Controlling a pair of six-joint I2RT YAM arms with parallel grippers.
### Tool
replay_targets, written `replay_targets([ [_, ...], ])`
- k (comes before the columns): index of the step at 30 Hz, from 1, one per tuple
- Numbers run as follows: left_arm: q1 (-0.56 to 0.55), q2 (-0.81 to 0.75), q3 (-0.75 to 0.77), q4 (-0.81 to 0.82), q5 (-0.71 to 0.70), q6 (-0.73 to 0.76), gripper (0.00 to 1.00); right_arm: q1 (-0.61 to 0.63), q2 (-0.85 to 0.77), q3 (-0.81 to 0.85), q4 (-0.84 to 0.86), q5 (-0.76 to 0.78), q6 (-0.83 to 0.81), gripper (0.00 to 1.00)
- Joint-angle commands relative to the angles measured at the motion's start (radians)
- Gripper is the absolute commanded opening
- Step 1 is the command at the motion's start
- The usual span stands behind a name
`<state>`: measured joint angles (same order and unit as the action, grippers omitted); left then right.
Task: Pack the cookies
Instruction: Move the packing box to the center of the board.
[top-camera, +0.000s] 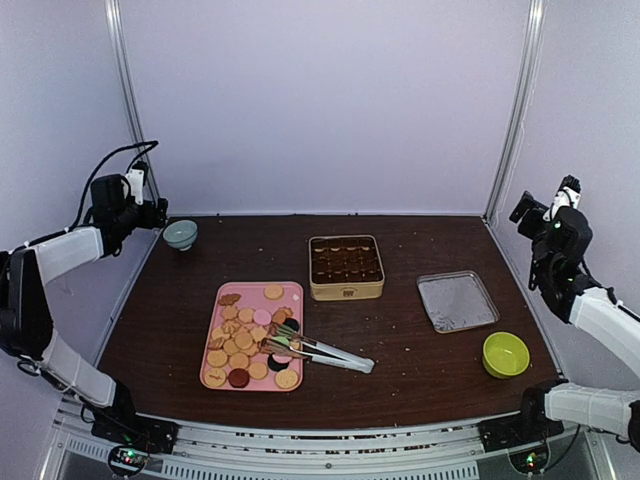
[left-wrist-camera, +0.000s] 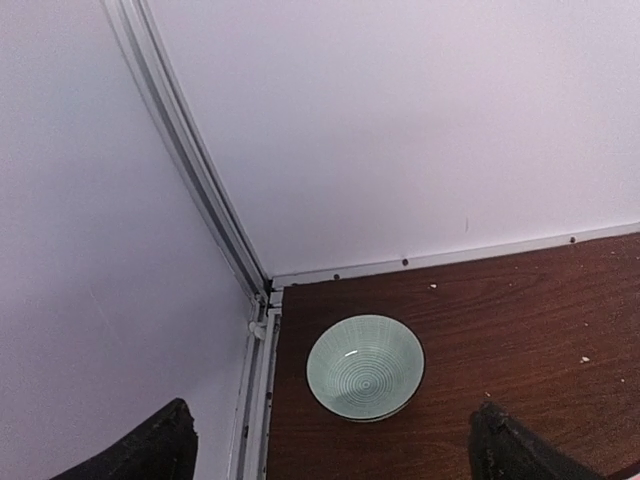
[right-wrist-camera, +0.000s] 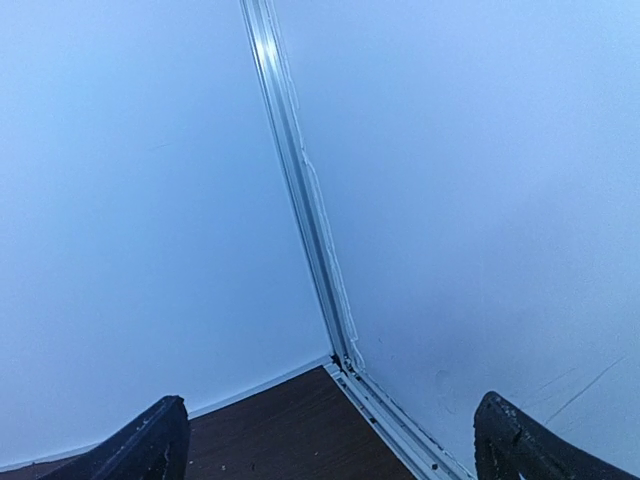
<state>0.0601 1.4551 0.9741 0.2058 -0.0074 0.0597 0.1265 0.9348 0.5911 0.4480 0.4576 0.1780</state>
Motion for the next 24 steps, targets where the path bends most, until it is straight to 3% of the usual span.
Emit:
replay_targets([
  [1,0.006,0.031,0.139,-0.509,0.099,0.09,0.96,-0.042,-0.063,0.067,-0.344,-0.152,0.148,1.0],
  [4,0.005,0.003,0.148,-0.578,0.138,0.147,0.95,-0.041,-0.063,0.076,-0.348,-0.425,0.123,1.0],
  [6,0.005,-0.02,0.139,-0.611,0.17,0.178,0.95,0.02,-0.002,0.127,-0.431,-0.455,0.13,1.0],
  [14,0.006,-0.058,0.132,-0.761,0.293,0.253,0.94,0.419,0.323,0.303,-0.546,-0.321,0.048,0.97],
  [21,0.004,-0.077,0.141,-0.842,0.351,0.293,0.93,0.529,0.738,0.711,-0.79,-0.187,0.147,0.83],
  [24,0.002,-0.096,0.133,-0.881,0.407,0.321,0.98,0.578,0.836,0.781,-0.809,-0.168,0.155,0.82],
])
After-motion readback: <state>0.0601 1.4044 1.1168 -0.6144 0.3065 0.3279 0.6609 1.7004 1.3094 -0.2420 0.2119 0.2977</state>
